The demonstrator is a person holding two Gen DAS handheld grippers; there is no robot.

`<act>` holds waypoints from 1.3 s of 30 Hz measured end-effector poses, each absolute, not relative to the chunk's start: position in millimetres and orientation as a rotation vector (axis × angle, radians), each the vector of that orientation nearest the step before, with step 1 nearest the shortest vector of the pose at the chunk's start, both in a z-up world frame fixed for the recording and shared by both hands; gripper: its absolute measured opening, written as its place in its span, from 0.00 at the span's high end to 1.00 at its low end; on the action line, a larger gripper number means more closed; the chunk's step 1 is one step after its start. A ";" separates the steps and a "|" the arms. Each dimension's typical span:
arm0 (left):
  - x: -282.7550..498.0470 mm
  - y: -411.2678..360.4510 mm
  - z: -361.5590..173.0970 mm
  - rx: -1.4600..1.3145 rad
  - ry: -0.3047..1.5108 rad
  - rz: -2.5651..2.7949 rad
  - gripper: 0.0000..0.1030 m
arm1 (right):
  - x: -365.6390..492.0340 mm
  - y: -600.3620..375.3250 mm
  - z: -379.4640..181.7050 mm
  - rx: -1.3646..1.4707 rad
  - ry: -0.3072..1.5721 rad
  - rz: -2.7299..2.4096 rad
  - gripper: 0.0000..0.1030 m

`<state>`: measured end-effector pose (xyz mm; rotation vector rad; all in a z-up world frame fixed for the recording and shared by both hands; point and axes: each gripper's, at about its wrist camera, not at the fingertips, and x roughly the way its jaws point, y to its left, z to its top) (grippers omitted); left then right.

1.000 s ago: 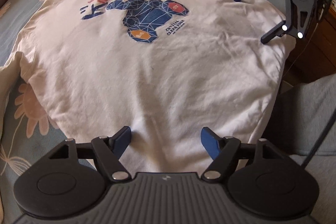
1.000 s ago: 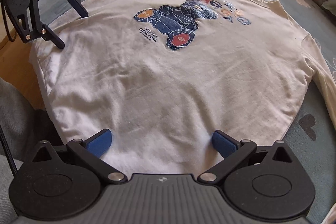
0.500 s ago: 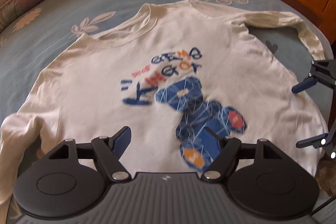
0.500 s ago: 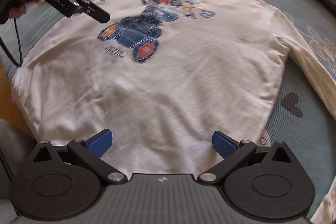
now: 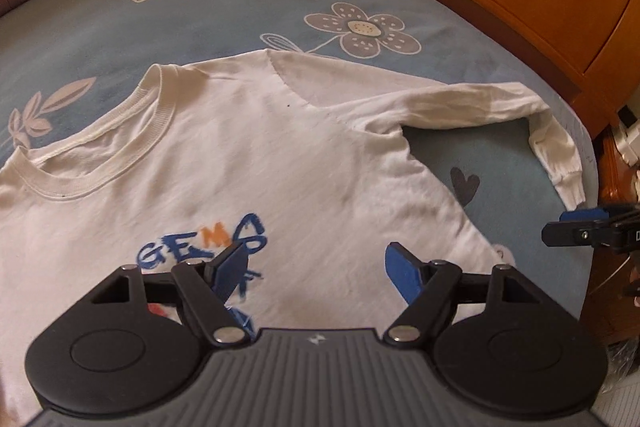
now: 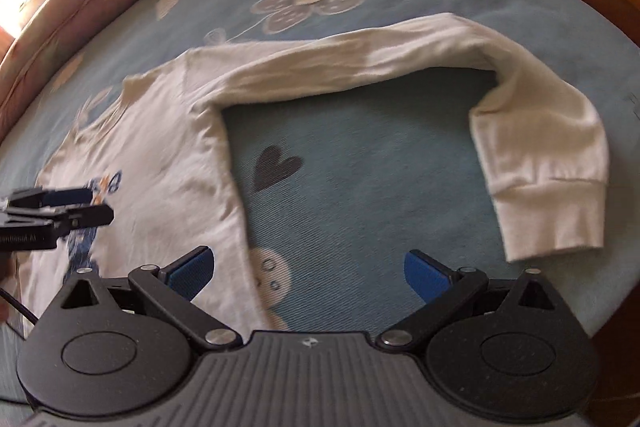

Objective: Fold clothes
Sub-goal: 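Move the left gripper toward the sleeve cuff while the right gripper moves to the other sleeve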

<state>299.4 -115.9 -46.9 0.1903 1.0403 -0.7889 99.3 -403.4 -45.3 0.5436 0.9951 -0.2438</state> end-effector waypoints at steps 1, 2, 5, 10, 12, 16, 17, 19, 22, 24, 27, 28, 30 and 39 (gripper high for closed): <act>299.3 -120.3 -49.2 0.179 1.047 -0.788 0.26 | 93.7 -411.8 -47.3 0.570 0.988 -0.272 0.00; 298.8 -124.0 -51.2 0.171 1.054 -0.783 0.26 | 88.1 -420.1 -49.3 0.595 0.983 -0.298 0.00; 295.8 -132.4 -54.5 0.150 1.076 -0.762 0.26 | 72.4 -444.4 -53.0 0.647 0.975 -0.349 0.00; 291.2 -148.3 -51.8 0.100 1.114 -0.753 0.26 | 52.9 -492.1 -42.2 0.630 0.919 -0.418 0.00; 289.7 -159.3 -51.9 0.092 1.131 -0.757 0.26 | 45.2 -511.3 -37.6 0.622 0.896 -0.446 0.00; 284.7 -186.3 -53.0 0.104 1.141 -0.776 0.26 | 44.6 -551.7 -46.1 0.639 0.880 -0.438 0.00; 283.4 -192.5 -53.7 0.107 1.146 -0.780 0.26 | 46.3 -558.9 -50.3 0.651 0.879 -0.416 0.00; 281.4 -204.0 -55.5 0.113 1.159 -0.786 0.26 | 51.1 -566.5 -59.5 0.697 0.885 -0.352 0.00; 279.7 -216.0 -58.9 0.127 1.177 -0.792 0.25 | 51.4 -562.7 -69.4 0.789 0.884 -0.243 0.00; 279.4 -222.5 -61.2 0.134 1.187 -0.795 0.20 | 44.8 -557.6 -73.4 0.813 0.865 -0.203 0.00; 282.6 -227.9 -64.6 0.139 1.196 -0.817 0.14 | 32.0 -568.1 -79.1 0.901 0.802 -0.178 0.00; 283.5 -228.8 -65.6 0.140 1.199 -0.827 0.11 | 31.0 -575.9 -80.7 0.956 0.782 -0.175 0.00; 284.4 -230.4 -66.9 0.144 1.204 -0.846 0.05 | 32.7 -588.5 -82.8 1.020 0.746 -0.150 0.00; 277.6 -241.5 -69.1 0.216 1.184 -0.835 0.01 | 19.8 -592.5 -94.3 1.084 0.721 -0.057 0.23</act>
